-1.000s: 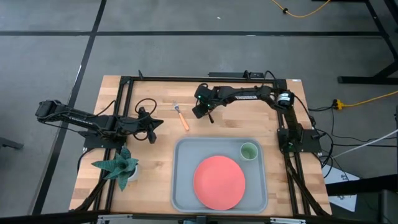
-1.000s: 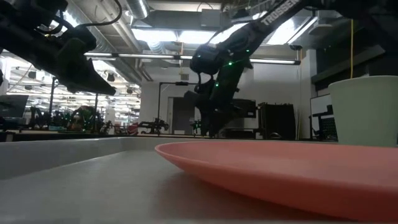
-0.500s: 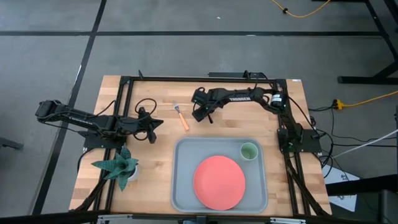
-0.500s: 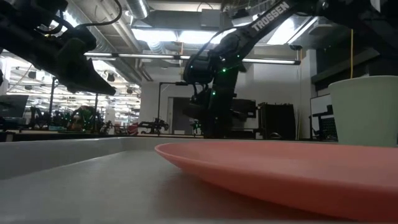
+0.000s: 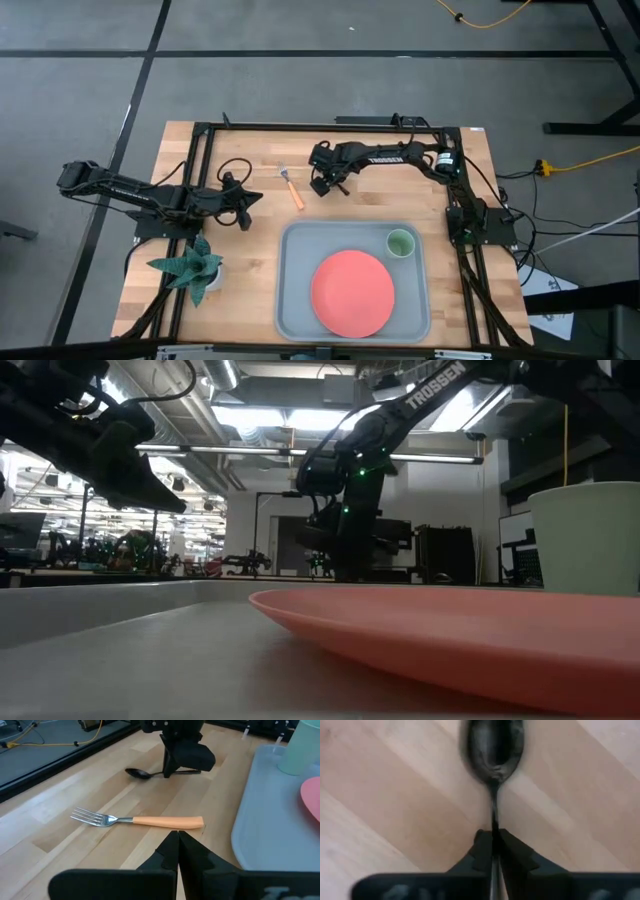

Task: Pick and place plate/cup/fork/spoon on tray
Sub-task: Put the black spoon on the gray serving tray to the right of the pink plate

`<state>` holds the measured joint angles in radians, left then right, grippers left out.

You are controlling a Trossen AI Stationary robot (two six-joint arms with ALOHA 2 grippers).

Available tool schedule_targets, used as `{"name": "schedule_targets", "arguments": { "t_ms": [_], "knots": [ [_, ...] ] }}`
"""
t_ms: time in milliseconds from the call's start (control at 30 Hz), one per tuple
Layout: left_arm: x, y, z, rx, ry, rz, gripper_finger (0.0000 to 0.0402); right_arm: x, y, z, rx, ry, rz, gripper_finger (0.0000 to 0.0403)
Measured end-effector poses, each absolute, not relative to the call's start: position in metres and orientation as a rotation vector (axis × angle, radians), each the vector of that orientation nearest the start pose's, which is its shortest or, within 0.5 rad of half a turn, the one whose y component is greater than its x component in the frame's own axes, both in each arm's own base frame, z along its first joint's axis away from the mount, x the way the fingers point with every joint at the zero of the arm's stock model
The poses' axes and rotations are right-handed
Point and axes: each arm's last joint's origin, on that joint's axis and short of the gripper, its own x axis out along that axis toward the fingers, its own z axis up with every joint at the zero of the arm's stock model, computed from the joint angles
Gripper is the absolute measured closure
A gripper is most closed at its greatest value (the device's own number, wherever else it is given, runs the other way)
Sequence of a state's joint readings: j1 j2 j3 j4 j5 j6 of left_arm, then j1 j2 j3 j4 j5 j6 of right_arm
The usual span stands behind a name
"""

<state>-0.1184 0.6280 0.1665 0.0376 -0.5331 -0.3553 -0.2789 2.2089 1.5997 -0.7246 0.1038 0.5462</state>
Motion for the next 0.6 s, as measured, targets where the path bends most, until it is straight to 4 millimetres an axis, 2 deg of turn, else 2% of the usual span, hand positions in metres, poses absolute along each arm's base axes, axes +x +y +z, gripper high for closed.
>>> {"name": "schedule_targets", "arguments": {
  "t_ms": [67, 367, 467, 600],
  "knots": [
    [0.138, -0.002, 0.165, -0.209, 0.326, 0.475, 0.0401, 0.418, -0.121, 0.130, 0.568, 1.224, -0.674, 0.0391],
    [0.138, -0.002, 0.165, -0.209, 0.326, 0.475, 0.0401, 0.419, -0.120, 0.137, 0.500, 1.232, -0.622, 0.0397],
    [0.138, -0.002, 0.165, -0.209, 0.326, 0.475, 0.0401, 0.421, -0.119, 0.144, 0.509, 1.231, -0.606, 0.0397],
    [0.138, -0.002, 0.165, -0.209, 0.326, 0.475, 0.0401, 0.426, -0.118, 0.165, 0.508, 1.165, -0.591, 0.0397]
  ]
}}
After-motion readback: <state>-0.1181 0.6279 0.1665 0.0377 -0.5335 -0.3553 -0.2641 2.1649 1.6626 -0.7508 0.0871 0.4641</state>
